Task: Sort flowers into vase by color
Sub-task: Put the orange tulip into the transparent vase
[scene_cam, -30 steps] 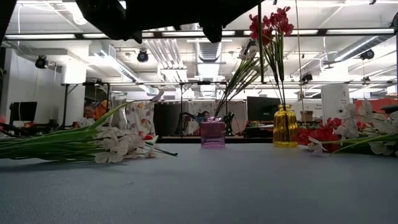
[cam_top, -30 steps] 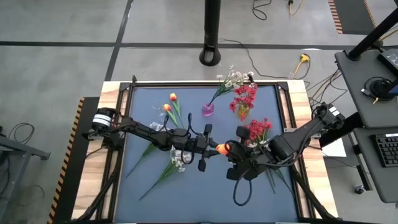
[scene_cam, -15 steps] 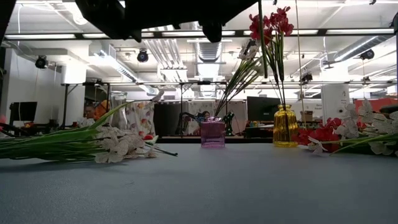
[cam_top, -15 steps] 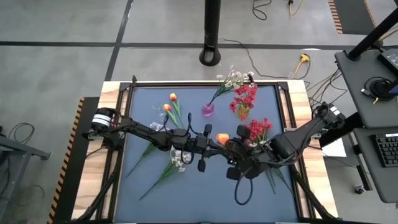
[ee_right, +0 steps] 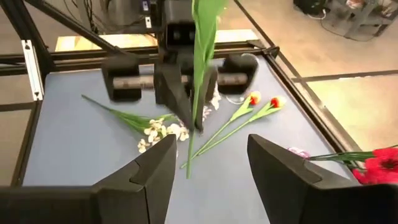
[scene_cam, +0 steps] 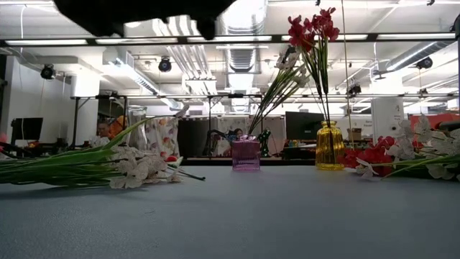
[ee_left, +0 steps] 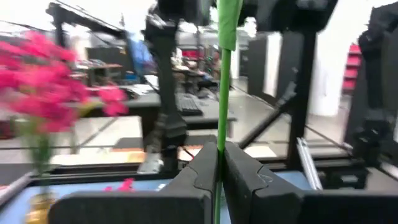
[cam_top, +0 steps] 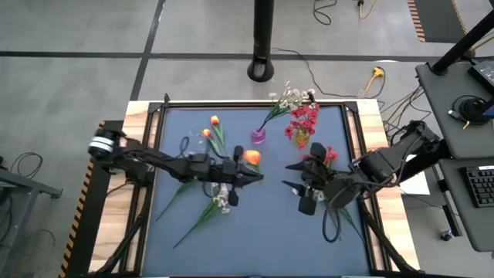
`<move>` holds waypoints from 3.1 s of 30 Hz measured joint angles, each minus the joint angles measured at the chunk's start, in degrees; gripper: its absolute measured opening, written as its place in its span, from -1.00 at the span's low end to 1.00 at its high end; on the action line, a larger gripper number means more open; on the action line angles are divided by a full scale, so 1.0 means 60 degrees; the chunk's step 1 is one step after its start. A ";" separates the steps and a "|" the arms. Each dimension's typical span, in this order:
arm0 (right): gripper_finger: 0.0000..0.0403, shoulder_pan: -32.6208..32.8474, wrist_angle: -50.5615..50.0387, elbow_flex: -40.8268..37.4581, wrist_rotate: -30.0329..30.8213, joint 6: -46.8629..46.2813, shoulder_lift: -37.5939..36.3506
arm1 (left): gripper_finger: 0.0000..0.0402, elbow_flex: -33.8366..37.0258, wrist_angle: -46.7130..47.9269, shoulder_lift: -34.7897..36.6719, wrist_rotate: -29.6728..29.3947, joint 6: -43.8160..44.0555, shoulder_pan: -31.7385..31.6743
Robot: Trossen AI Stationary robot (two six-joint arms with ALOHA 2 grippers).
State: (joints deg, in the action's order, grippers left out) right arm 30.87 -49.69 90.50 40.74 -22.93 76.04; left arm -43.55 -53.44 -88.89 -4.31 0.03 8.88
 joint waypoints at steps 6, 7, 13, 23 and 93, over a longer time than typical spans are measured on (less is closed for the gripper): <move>-0.05 -0.0001 -0.0131 -0.0004 0.0305 0.0164 -0.0005 | -1.00 0.1316 0.1143 0.2543 -0.1687 -0.0043 -0.0015; -0.05 -0.0005 -0.0131 -0.0004 0.0316 0.0164 0.0048 | -1.00 0.1480 0.1467 0.2981 -0.1959 -0.0087 -0.0024; -0.05 -0.0025 -0.0131 -0.0022 0.0473 0.0191 0.0234 | -1.00 0.2141 0.3102 0.5351 -0.2970 -0.0536 -0.0329; -0.05 -0.0025 -0.0112 -0.0022 0.0739 0.0210 0.0289 | -1.00 0.2077 0.6139 0.7374 -0.3469 -0.0645 -0.1639; -0.05 -0.0025 -0.0055 -0.0033 0.0735 0.0322 0.0329 | -1.00 0.4307 0.5320 0.8454 -0.4945 -0.0350 -0.3843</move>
State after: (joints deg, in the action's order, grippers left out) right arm 30.72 -50.02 90.30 45.15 -20.99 78.02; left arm -17.72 -21.52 -38.17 -33.98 -2.07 -14.17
